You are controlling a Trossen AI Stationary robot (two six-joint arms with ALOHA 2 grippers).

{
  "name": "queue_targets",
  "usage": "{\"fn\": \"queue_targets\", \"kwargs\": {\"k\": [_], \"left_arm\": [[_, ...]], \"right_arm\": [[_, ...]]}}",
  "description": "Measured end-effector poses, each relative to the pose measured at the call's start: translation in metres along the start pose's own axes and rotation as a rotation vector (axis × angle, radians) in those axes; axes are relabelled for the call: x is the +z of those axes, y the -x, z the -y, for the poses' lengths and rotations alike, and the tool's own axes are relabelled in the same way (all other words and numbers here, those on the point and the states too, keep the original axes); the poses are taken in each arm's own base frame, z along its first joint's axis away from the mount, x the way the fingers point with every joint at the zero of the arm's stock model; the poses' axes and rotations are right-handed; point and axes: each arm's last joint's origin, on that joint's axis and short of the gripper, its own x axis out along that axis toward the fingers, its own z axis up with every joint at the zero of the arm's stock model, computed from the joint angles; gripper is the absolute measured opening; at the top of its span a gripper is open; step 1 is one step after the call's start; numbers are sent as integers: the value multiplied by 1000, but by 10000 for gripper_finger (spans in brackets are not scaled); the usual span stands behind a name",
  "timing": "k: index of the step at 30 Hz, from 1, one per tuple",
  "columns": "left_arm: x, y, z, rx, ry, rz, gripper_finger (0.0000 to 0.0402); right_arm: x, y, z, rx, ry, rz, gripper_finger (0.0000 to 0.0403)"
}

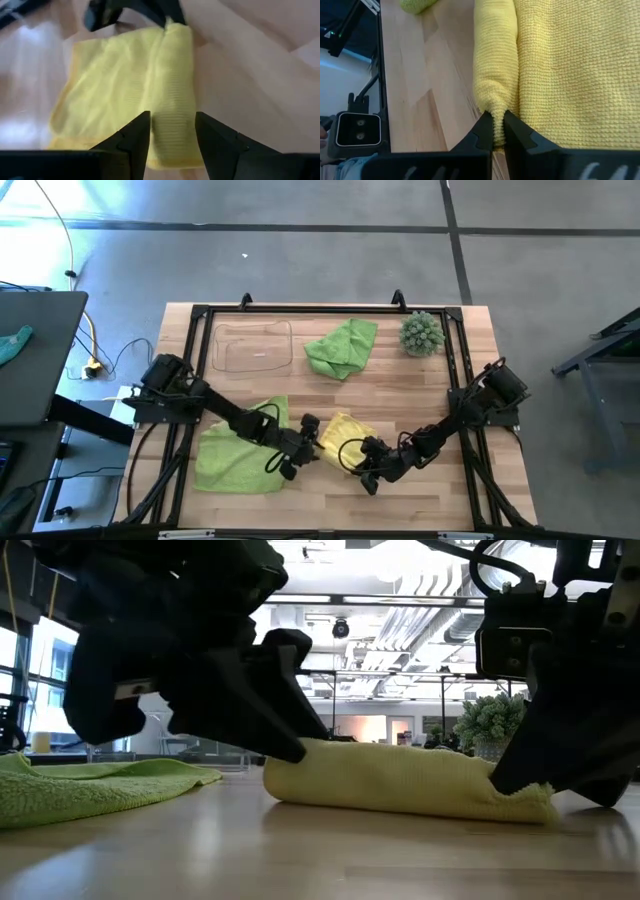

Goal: Roll microfiber towels into tight, uniform cylinder then place into a basket
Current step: Roll the yellow towel

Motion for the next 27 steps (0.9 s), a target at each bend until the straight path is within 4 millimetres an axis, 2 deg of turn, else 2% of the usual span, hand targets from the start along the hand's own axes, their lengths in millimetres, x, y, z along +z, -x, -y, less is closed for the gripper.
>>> {"fn": "queue_targets", "kwargs": {"k": [4,7,10,15,19,27], "left_arm": [[-1,-1,-4,-1,-13,6,147],[0,0,-4,63,-49,-13,147],[8,7,1,113,-69,-1,147],[15,13,17,15,-85,45,147],[4,3,19,12,-91,-3,147],[-10,-18,7,63,-45,7,147]], "right_arm": [[0,0,0,0,6,0,6],[0,0,0,1,10,-1,6],[0,0,0,1,11,-1,6],[0,0,0,2,25,-4,6],[0,0,0,2,26,-3,6],[0,0,0,2,25,-3,6]]}}
